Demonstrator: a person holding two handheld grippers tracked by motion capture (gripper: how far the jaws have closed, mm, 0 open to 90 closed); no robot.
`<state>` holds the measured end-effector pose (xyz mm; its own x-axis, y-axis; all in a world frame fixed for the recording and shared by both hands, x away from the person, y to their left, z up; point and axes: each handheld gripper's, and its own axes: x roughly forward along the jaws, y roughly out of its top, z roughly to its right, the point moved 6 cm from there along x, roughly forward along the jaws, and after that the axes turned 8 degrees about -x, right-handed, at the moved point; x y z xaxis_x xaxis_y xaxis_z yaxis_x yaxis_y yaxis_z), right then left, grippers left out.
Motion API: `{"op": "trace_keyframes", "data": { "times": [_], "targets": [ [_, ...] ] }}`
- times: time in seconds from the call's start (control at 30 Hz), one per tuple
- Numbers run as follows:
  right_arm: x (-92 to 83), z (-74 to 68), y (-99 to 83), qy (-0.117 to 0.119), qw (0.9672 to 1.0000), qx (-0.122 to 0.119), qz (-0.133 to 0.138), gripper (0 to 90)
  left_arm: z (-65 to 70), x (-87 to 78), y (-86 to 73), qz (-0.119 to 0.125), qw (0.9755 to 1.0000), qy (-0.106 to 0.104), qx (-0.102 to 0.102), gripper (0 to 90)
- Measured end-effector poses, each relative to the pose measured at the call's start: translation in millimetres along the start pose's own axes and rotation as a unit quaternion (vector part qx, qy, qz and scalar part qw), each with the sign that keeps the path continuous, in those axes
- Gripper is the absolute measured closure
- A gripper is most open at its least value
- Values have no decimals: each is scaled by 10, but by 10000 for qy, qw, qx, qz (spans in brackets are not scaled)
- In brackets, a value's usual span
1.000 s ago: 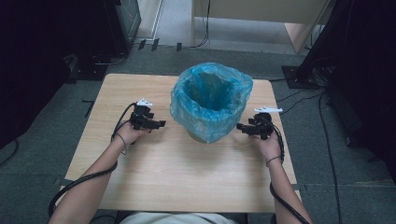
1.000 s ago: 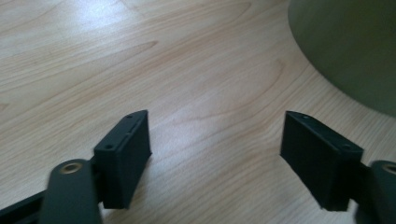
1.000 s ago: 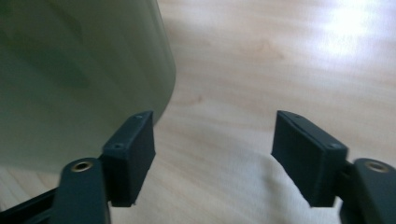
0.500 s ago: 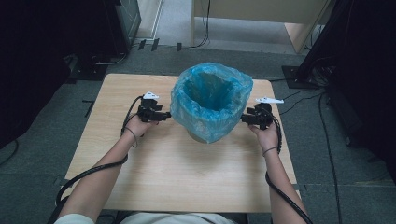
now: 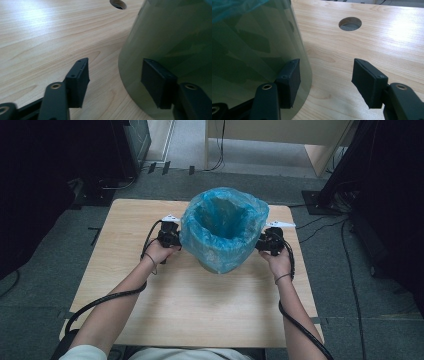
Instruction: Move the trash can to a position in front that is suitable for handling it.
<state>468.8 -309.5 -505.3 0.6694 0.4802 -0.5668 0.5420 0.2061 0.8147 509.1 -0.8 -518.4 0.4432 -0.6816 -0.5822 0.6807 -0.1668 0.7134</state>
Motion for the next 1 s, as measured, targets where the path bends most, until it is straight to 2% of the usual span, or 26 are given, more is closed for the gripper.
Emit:
{"op": "trace_keyframes", "data": {
  "times": [0.07, 0.17, 0.4, 0.53, 0.77, 1.0],
  "targets": [
    [-14, -17, -11, 33, 10000, -18, 3, 396, 10, -12, -10, -29, 10000, -82, 18, 426],
    [-48, -46, -27, 49, 10000, -2, -8, 396, 43, -39, -32, -35, 9999, -98, 84, 450],
    [-178, -138, -112, 63, 9999, -12, -94, 396, 158, -142, -152, -125, 9994, -204, 247, 452],
    [-268, -209, -191, 75, 9999, 48, -100, 394, 237, -206, -242, -166, 9993, -173, 282, 431],
    [-403, -323, -293, 35, 9997, -108, -220, 387, 354, -323, -373, -245, 9981, -150, 545, 416],
    [-484, -407, -377, 119, 9997, -54, -208, 405, 420, -391, -468, -224, 9980, -173, 566, 418]
  ]
}}
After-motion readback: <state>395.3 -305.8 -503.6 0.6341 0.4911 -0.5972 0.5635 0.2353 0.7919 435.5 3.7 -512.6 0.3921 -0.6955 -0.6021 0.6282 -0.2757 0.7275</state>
